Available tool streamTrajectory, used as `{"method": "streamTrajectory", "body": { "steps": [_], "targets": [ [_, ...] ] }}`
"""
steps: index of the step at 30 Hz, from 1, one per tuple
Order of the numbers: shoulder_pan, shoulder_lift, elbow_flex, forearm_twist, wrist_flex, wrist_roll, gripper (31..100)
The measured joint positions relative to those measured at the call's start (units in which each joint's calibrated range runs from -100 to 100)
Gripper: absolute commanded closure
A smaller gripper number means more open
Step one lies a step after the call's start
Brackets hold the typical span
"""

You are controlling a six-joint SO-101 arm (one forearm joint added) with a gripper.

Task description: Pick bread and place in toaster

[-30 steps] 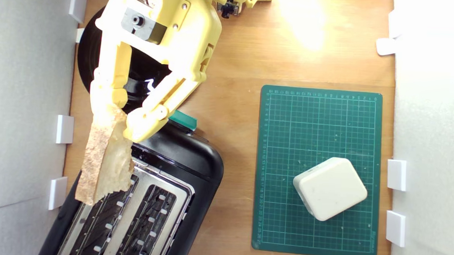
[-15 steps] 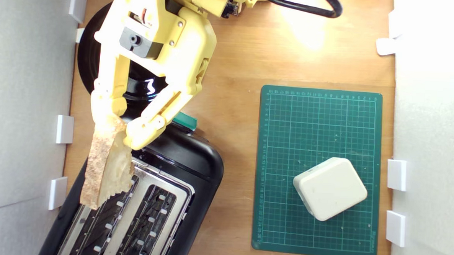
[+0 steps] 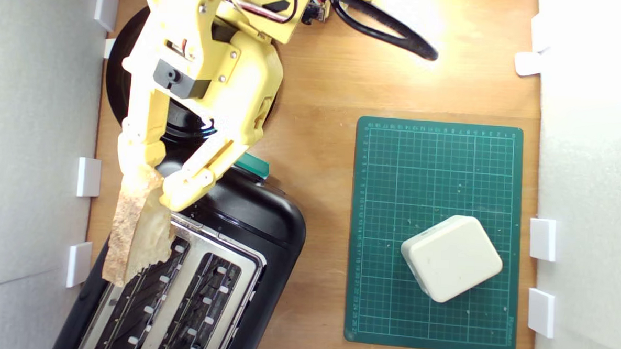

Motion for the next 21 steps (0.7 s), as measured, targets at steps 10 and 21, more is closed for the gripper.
{"method": "streamTrajectory", "body": {
  "steps": [10,21],
  "targets": [
    [1.5,1.5,-0.1,0.0,-1.2,0.0,74.7],
    [1.3,3.2,0.0,-0.1,-1.4,0.0,74.7]
  ]
}}
